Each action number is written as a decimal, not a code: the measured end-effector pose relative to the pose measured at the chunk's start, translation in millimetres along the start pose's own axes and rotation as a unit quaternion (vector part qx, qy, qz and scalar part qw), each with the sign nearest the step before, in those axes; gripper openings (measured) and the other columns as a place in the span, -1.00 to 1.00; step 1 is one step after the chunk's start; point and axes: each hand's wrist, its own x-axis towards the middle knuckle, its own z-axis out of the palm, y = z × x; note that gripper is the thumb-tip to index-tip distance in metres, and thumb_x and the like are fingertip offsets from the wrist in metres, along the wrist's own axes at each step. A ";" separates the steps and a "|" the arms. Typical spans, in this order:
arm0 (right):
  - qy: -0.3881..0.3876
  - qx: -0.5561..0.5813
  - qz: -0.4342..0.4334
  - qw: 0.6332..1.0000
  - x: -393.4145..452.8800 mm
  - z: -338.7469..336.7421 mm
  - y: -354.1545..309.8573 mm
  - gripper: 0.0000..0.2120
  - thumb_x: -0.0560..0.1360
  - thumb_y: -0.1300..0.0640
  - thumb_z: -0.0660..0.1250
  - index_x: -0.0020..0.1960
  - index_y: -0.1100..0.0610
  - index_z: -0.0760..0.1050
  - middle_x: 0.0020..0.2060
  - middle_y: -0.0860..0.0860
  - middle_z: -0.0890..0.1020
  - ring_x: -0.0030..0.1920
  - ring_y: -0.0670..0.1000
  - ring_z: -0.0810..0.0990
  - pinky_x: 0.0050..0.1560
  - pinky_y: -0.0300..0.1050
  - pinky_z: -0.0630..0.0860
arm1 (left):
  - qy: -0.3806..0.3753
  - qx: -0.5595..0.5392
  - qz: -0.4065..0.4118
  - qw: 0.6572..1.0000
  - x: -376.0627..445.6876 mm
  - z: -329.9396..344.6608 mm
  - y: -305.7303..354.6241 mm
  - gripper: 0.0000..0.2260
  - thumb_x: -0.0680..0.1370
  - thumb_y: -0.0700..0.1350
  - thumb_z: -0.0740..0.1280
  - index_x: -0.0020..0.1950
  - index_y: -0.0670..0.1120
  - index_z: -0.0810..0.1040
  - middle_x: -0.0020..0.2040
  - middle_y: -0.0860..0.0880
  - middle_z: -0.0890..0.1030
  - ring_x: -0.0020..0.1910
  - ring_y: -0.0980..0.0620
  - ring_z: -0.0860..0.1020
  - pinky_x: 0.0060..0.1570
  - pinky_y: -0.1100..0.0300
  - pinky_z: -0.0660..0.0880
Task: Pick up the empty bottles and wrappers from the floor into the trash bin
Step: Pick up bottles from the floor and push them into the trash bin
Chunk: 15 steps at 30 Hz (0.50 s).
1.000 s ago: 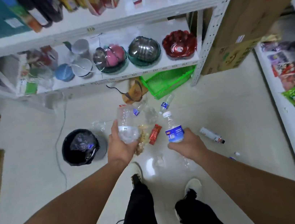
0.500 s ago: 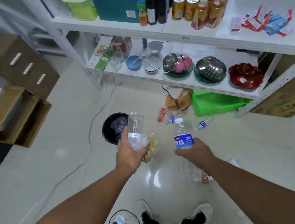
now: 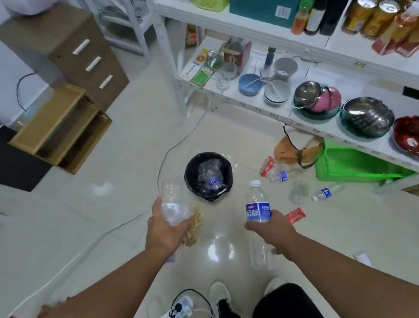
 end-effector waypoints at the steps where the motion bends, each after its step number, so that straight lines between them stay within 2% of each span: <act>1: -0.001 -0.008 -0.004 1.000 3.5 1.9 -5.4 -0.52 0.35 -0.11 0.62 0.14 0.03 0.52 -0.01 0.09 0.65 -0.09 0.07 0.64 -0.15 -0.03 0.58 | 0.002 -0.009 0.001 1.000 5.3 -3.3 2.1 0.00 0.32 0.17 0.65 0.64 0.19 0.17 0.34 -0.12 0.55 0.24 -0.15 0.61 0.26 -0.14 0.59; 3: -0.004 -0.022 -0.009 1.000 14.7 1.5 -16.6 -0.51 0.34 -0.10 0.61 0.15 0.06 0.53 -0.03 0.09 0.65 -0.13 0.06 0.63 -0.17 -0.06 0.54 | 0.003 -0.014 -0.003 1.000 18.0 -6.9 7.6 0.00 0.29 0.19 0.64 0.62 0.20 0.18 0.30 -0.10 0.56 0.20 -0.14 0.62 0.24 -0.11 0.59; 6: -0.016 -0.013 0.012 1.000 37.0 -4.3 -32.2 -0.53 0.35 -0.07 0.61 0.14 0.09 0.55 -0.06 0.10 0.64 -0.17 0.06 0.60 -0.19 -0.07 0.51 | -0.005 -0.018 -0.023 1.000 38.0 -5.1 15.1 0.00 0.34 0.11 0.61 0.65 0.19 0.12 0.32 -0.11 0.55 0.21 -0.15 0.61 0.20 -0.01 0.58; 10: -0.066 0.043 0.070 0.994 60.4 -11.9 -53.7 -0.58 0.39 -0.05 0.63 0.13 0.10 0.58 -0.06 0.12 0.65 -0.15 0.09 0.60 -0.05 0.08 0.63 | -0.009 -0.041 -0.037 0.998 53.5 4.0 28.4 -0.07 0.41 0.02 0.61 0.65 0.17 0.15 0.26 -0.03 0.62 0.13 -0.02 0.64 -0.02 0.16 0.54; 12: -0.077 0.044 0.072 0.993 72.9 -12.9 -63.4 -0.58 0.40 -0.04 0.63 0.13 0.11 0.58 -0.09 0.11 0.63 -0.18 0.09 0.58 0.02 0.13 0.65 | -0.014 -0.034 -0.042 0.998 63.4 9.7 37.6 -0.06 0.41 0.02 0.60 0.66 0.18 0.13 0.26 -0.03 0.62 0.14 -0.04 0.64 0.07 0.10 0.57; 15: -0.083 0.039 0.062 0.994 91.6 -13.4 -76.6 -0.58 0.41 -0.02 0.61 0.16 0.13 0.58 -0.12 0.09 0.61 -0.21 0.07 0.55 -0.03 0.06 0.61 | -0.020 -0.027 -0.038 0.999 87.7 15.9 49.1 -0.03 0.42 -0.03 0.60 0.69 0.16 0.10 0.31 -0.04 0.57 0.19 -0.07 0.62 0.17 0.08 0.54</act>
